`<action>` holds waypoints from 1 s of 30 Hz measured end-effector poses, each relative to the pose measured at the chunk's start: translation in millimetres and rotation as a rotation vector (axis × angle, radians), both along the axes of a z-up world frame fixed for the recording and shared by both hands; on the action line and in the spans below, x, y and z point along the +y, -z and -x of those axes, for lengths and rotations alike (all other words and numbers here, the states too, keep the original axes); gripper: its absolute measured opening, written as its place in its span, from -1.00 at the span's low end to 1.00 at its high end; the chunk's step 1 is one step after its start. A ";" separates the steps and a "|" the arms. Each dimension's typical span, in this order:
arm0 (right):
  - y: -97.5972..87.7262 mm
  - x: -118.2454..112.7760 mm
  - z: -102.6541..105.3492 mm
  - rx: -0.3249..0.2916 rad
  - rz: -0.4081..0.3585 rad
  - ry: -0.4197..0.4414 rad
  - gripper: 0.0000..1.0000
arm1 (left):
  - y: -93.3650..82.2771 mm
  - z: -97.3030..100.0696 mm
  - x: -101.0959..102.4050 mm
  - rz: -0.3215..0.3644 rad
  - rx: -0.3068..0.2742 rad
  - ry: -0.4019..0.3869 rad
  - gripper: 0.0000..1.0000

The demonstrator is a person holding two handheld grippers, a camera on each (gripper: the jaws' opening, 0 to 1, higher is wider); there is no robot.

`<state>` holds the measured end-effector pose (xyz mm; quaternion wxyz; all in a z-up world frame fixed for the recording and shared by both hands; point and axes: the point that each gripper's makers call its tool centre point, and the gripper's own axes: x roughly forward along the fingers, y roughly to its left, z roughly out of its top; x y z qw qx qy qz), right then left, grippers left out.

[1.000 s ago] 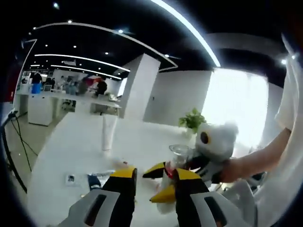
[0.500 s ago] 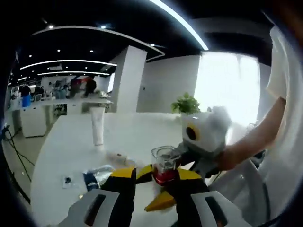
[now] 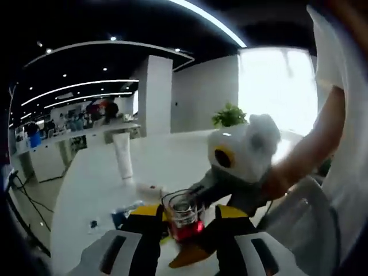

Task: Arrange the skincare products in the storage area until every visible bottle or jar stands upright without overlapping.

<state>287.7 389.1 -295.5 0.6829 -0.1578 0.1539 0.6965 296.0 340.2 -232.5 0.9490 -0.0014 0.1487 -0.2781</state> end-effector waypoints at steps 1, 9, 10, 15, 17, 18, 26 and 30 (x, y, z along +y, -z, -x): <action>1.6 0.0 -0.6 0.002 0.002 0.003 -0.32 | 0.5 -0.6 0.7 0.006 0.005 -0.003 -0.29; 0.4 -1.1 3.9 0.002 -0.007 -0.031 -0.32 | 9.0 0.0 -3.2 -0.036 0.027 0.006 -0.29; 0.0 -0.8 4.1 0.001 -0.012 -0.028 -0.32 | 9.6 0.0 -3.4 -0.035 0.032 0.007 -0.30; 0.1 -0.6 3.3 0.009 -0.007 -0.017 -0.31 | 12.0 -1.2 -0.7 -0.034 0.048 -0.002 -0.37; 1.0 -1.9 2.9 0.022 0.002 -0.004 -0.31 | 13.1 -1.2 -0.2 -0.026 0.062 -0.004 -0.37; 1.9 -3.7 2.6 0.025 0.011 0.002 -0.31 | 13.3 -1.2 -0.3 -0.028 0.061 -0.004 -0.37; 7.0 -29.2 3.3 0.028 0.094 0.036 -0.17 | 15.9 7.1 1.5 -0.086 0.063 0.017 -0.34; 5.7 -43.8 5.0 0.020 0.119 0.044 -0.11 | 11.2 11.1 10.4 -0.119 0.074 0.016 -0.26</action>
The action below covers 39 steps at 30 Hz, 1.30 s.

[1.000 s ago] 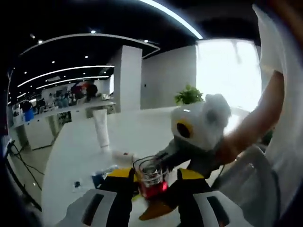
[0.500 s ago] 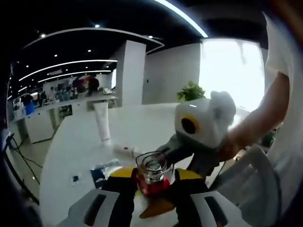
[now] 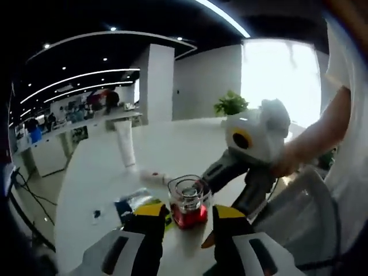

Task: Arrange the skincare products in the storage area until every visible bottle or jar stands upright without overlapping.

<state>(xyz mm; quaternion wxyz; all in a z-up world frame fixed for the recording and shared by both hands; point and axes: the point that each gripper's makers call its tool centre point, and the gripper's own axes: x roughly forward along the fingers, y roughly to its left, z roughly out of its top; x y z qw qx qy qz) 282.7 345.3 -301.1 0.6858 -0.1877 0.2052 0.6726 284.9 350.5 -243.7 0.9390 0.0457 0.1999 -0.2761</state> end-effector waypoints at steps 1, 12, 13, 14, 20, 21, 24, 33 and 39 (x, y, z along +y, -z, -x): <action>1.3 -5.5 0.0 0.004 0.023 0.006 -0.09 | 0.7 2.5 4.7 -0.056 0.001 0.022 -0.23; -14.5 -3.4 2.6 0.039 0.029 0.045 0.02 | 49.1 35.9 32.9 -0.344 0.082 0.190 -0.06; -15.4 -0.5 3.3 0.038 0.027 0.044 0.02 | 49.8 35.2 30.7 -0.327 0.086 0.176 -0.05; -15.5 3.2 4.0 0.035 0.024 0.043 0.02 | 51.4 34.8 29.0 -0.346 0.086 0.181 -0.05; -1.0 18.8 7.6 0.027 0.053 0.030 -0.06 | 58.5 25.9 37.2 -0.372 0.082 0.114 -0.11; 2.2 19.8 7.3 0.025 0.061 0.028 -0.09 | 57.7 24.9 38.3 -0.378 0.073 0.106 -0.12; 8.1 21.3 -1.3 0.019 0.071 0.038 -0.28 | 61.9 24.3 39.5 -0.394 0.060 0.091 -0.17; 11.5 29.6 -5.1 0.031 0.053 -0.011 -0.34 | 71.5 23.3 44.7 -0.497 0.049 0.105 -0.28; 11.1 31.7 -8.0 0.013 0.044 -0.005 -0.37 | 77.1 23.3 48.1 -0.505 0.079 0.096 -0.28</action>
